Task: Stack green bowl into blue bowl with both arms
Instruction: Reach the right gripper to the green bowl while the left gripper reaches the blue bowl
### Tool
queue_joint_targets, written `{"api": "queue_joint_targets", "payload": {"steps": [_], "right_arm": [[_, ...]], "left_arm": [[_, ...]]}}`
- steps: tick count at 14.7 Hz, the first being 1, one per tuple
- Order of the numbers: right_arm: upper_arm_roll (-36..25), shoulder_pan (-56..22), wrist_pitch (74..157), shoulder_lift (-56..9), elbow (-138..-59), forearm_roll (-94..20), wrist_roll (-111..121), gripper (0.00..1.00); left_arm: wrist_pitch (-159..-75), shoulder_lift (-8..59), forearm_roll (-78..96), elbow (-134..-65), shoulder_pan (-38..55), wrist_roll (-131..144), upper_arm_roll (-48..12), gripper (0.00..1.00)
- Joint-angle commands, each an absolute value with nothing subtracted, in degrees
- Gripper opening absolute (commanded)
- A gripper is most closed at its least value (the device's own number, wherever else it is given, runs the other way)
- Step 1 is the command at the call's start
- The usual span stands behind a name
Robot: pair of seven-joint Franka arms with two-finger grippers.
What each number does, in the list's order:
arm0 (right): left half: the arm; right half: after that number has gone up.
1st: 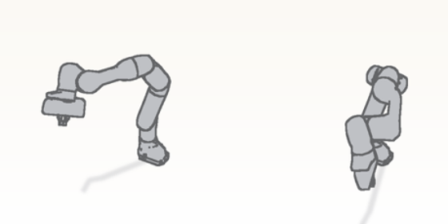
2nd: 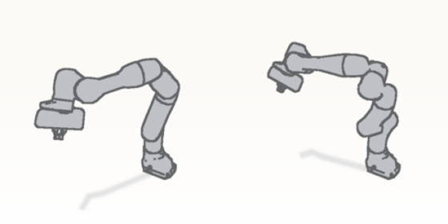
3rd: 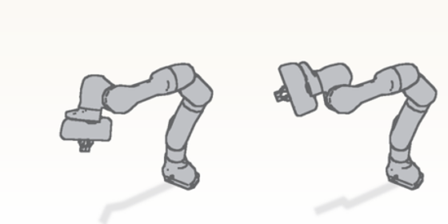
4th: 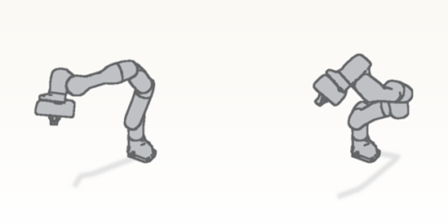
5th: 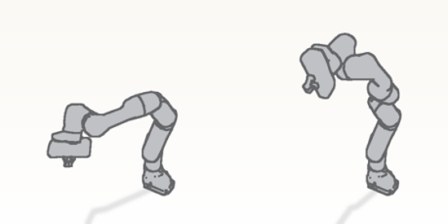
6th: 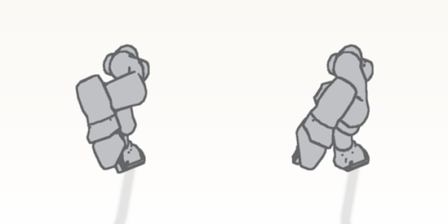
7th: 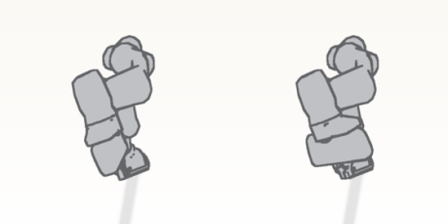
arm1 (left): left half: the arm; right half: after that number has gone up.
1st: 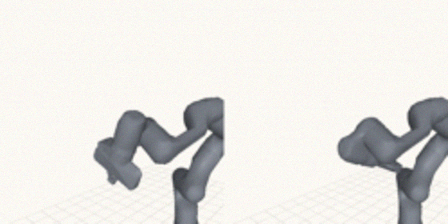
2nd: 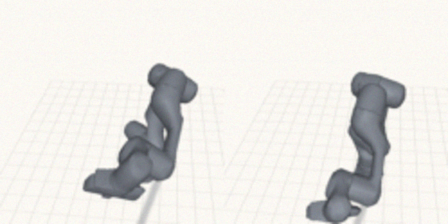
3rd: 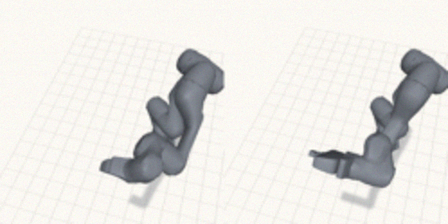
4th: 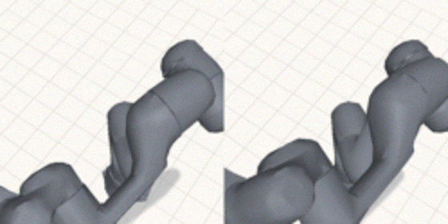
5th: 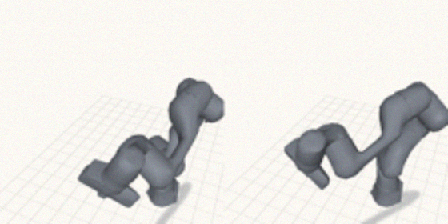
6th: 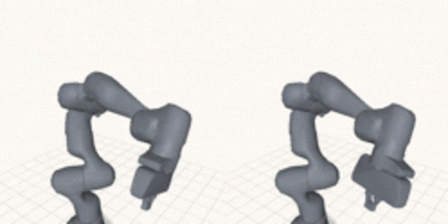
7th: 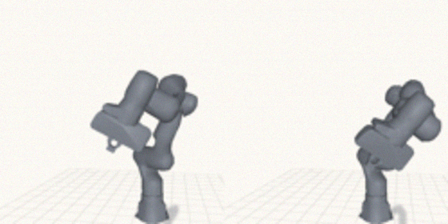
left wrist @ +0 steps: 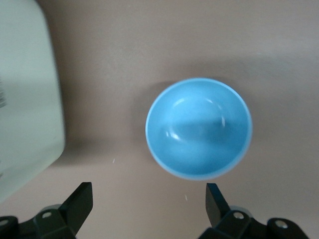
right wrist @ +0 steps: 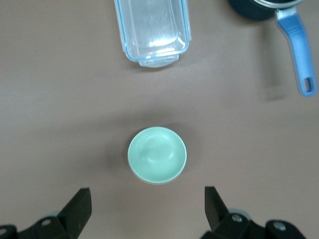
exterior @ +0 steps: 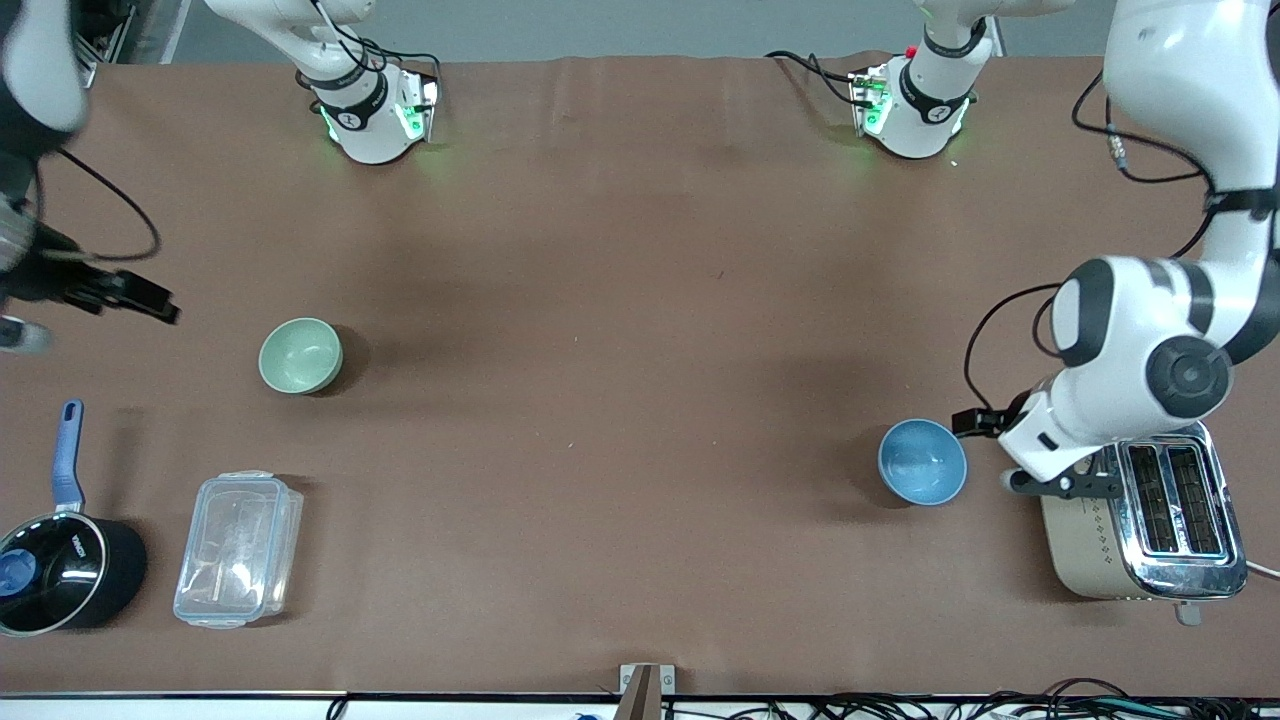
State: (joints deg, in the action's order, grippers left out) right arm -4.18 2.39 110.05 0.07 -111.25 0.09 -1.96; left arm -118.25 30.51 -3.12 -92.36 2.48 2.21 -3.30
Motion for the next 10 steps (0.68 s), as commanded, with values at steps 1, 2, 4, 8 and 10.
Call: {"api": "queue_joint_targets", "payload": {"steps": [1, 2, 4, 8, 10], "right_arm": [[-4.4, 3.2, 127.8, 4.2, -129.6, 3.1, -1.0, 1.0], [-4.4, 4.3, 134.3, 3.8, -133.6, 3.3, -0.3, 1.0], [-4.4, 6.3, 146.6, -0.5, -139.9, 3.3, 3.6, 1.0], [-4.2, 9.1, 164.6, -8.7, -146.2, 3.3, 4.8, 0.99], [-4.2, 9.1, 169.6, -11.9, -146.3, 3.1, 4.0, 0.93]], "left_arm": [[-121.7, 33.6, -4.0, -91.9, 1.9, 1.4, -3.1, 0.9], [-122.9, 35.1, -4.0, -91.8, 1.5, 1.4, -3.1, 0.82], [-124.4, 36.7, -4.0, -91.5, 1.6, 1.4, -3.1, 0.65], [-126.9, 38.8, -4.0, -91.4, 2.0, 2.4, -3.2, 0.29], [-128.1, 39.7, -3.9, -91.4, 1.9, 2.5, -3.2, 0.24]]}}
